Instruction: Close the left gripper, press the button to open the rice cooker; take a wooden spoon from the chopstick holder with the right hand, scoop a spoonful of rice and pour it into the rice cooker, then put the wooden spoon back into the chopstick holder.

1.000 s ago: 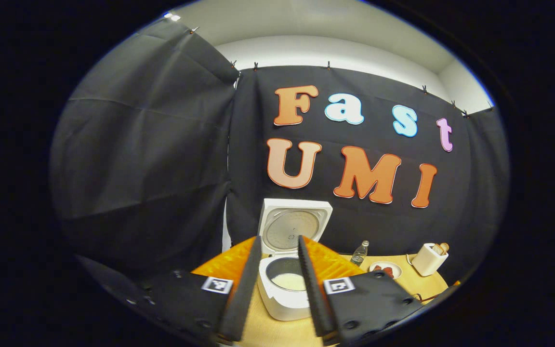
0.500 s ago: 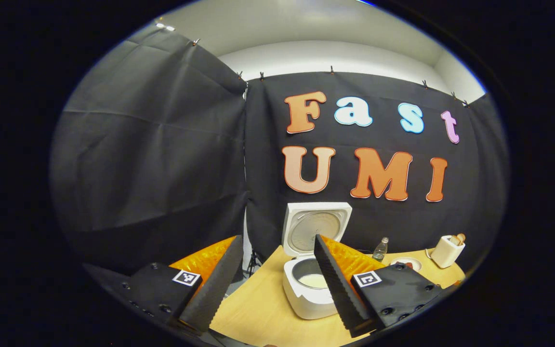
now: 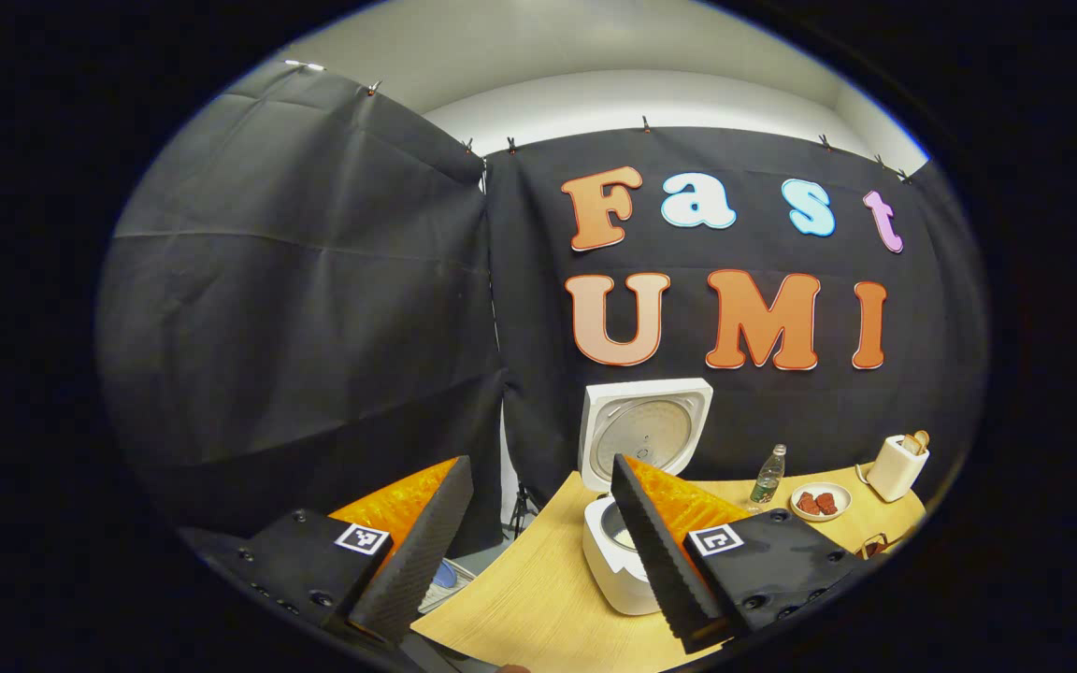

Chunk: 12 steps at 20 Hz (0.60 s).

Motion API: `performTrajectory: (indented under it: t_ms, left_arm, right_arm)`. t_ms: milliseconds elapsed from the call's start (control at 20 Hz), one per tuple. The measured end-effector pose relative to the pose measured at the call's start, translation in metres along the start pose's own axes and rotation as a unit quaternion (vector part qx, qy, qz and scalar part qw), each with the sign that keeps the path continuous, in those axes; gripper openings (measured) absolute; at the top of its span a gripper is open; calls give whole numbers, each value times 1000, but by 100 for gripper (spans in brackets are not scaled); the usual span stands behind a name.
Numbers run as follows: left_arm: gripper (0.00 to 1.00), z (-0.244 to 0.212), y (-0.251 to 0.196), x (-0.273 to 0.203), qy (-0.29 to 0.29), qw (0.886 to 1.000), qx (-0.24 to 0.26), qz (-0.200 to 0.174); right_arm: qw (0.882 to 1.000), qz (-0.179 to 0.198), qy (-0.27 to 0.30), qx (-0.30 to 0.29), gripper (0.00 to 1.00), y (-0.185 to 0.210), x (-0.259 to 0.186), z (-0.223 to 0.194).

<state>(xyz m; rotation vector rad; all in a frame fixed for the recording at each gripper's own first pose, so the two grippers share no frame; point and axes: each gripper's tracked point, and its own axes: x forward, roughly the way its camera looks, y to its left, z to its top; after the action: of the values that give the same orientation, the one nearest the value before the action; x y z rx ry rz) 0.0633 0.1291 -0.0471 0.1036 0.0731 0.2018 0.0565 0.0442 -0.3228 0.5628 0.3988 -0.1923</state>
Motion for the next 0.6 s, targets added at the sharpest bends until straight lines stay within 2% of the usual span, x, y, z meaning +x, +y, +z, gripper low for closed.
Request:
performTrajectory:
  t_ms: [150,250,400,600]
  left_arm:
    - [100,2,-14,-1,-2,1000,1,-13]
    - [100,5,-21,-2,-1,1000,7,-14]
    - [100,14,-38,-10,-1,999,-6,-31]
    - [100,26,-37,-16,-5,1000,2,-19]
  right_arm:
    - [1000,14,11,-2,43,12,0,6]
    - [999,28,26,-5,33,23,1,9]
    - [997,44,34,-48,19,35,8,11]
    - [994,47,57,-78,13,39,10,16]
